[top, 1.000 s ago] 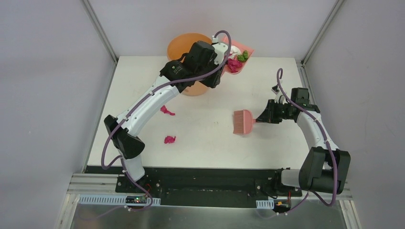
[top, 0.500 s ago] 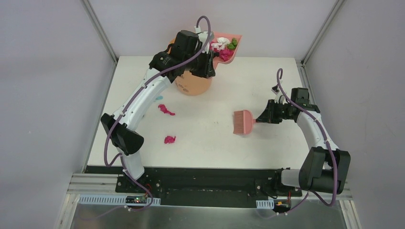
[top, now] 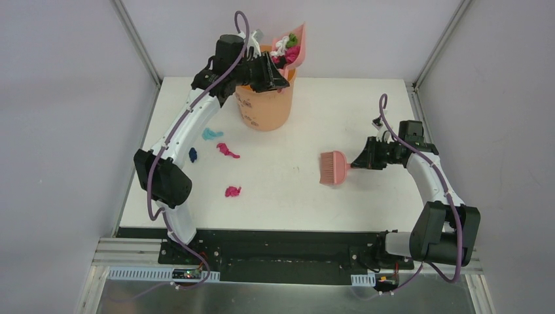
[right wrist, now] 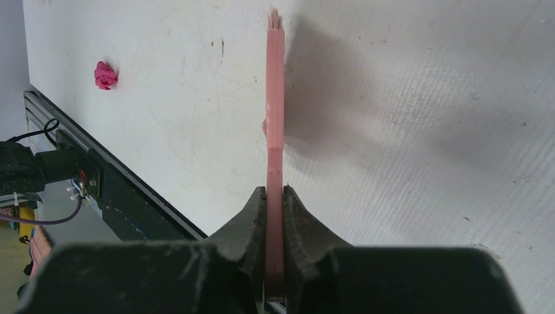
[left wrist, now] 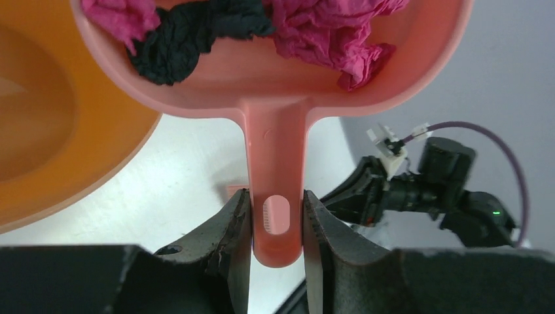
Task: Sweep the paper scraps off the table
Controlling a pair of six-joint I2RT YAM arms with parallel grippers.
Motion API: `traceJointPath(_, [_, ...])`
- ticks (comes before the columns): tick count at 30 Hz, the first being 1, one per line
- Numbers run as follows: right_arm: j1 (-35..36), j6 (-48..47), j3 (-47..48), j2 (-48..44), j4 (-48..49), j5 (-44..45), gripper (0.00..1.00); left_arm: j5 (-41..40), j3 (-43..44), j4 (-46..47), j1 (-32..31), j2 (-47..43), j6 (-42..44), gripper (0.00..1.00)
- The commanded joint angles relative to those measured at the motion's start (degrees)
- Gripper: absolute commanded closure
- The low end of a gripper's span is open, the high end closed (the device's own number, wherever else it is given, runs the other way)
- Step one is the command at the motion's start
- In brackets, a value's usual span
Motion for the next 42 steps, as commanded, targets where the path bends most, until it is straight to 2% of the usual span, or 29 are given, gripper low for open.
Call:
traceJointPath(1, [-0.06, -1.49, 2.66, -0.32, 0.31, -0.46, 1.00, 11.12, -7.88, 19.36, 3.82, -2.46, -17.26, 1.00])
traceJointPath(5, [-0.08, -1.70, 2.58, -0.60, 0.17, -0.30, 1.00, 13.85, -18.01, 35.93, 6.15, -5.29, -30.55, 1.00])
traceJointPath(7, [-0.06, -1.68, 2.50, -0.55, 0.17, -0.49, 1.00, 14.39, -20.54, 40.07, 6.83, -6.23, -33.86, 1.00])
traceJointPath(29, [-0.06, -1.94, 2.70, -0.19, -0.05, -0.19, 1.00, 14.28, -25.22, 38.89, 7.99, -8.97, -30.67, 1.00])
traceJointPath(30, [-0.06, -1.99, 2.67, -0.19, -0.05, -0.19, 1.00, 14.69, -26.66, 40.26, 7.99, -9.25, -32.52, 1.00])
traceJointPath(31, [-0.06, -2.02, 2.66, -0.11, -0.09, -0.19, 1.00, 15.14, -29.26, 45.61, 7.95, -9.88, -36.84, 1.00])
traceJointPath(33, [-0.06, -2.13, 2.59, -0.18, -0.13, -0.04, 1.00, 14.80, -35.72, 61.69, 7.65, -10.70, -48.50, 1.00])
traceJointPath(34, [-0.06, -2.17, 2.58, -0.14, -0.08, 0.03, 1.00, 14.94, -36.55, 65.72, 7.68, -10.36, -52.00, 1.00])
traceJointPath(37, [-0.06, -2.05, 2.79, 0.35, -0.16, -0.09, 1.00, 16.71, -34.07, 65.61, 8.47, -8.53, -53.71, 1.00])
traceJointPath(39, [-0.06, -2.09, 2.87, 0.60, -0.43, -0.10, 1.00, 16.37, -35.51, 67.71, 8.32, -8.79, -55.96, 1.00])
traceJointPath(40, [-0.06, -2.09, 2.84, 0.53, -0.48, -0.06, 1.00, 16.51, -35.82, 68.36, 8.26, -9.29, -55.45, 1.00])
traceJointPath(42, [-0.06, -2.17, 2.69, 0.08, -0.34, 0.15, 1.00, 16.84, -35.77, 63.73, 8.53, -10.47, -52.18, 1.00])
